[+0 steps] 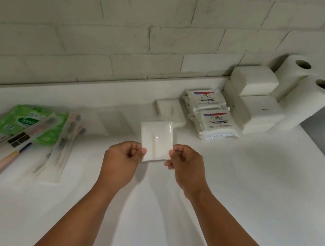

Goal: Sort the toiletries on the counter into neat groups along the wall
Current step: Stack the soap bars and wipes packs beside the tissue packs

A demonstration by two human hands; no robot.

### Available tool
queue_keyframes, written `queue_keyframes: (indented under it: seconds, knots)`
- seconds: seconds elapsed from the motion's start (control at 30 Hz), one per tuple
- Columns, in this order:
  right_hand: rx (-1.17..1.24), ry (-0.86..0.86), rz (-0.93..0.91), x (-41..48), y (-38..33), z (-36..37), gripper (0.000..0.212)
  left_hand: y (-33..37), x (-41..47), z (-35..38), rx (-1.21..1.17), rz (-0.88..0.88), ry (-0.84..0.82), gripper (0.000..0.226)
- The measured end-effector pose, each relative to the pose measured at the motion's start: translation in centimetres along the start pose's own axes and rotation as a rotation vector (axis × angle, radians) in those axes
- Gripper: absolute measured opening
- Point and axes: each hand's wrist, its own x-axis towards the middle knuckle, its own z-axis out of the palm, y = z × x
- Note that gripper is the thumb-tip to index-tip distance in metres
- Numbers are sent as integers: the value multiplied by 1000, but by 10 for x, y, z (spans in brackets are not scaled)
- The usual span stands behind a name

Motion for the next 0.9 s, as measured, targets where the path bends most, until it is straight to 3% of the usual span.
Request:
queue_keyframes:
  seconds: [0.17, 0.23, 0.37, 0.9]
  knots:
    - [-219, 13, -143, 42, 0, -5, 28, 18, 52, 27, 2, -29, -12, 22]
    - [-273, 4, -120, 56, -2, -5, 38, 27, 73, 37, 20, -21, -14, 27]
    - [-441, -47, -162, 73, -2, -5, 52, 34, 112, 54, -6, -66, -11, 18]
    - [-548, -153, -42, 112, 3, -6, 45, 35, 135, 89, 328, -75, 27, 20]
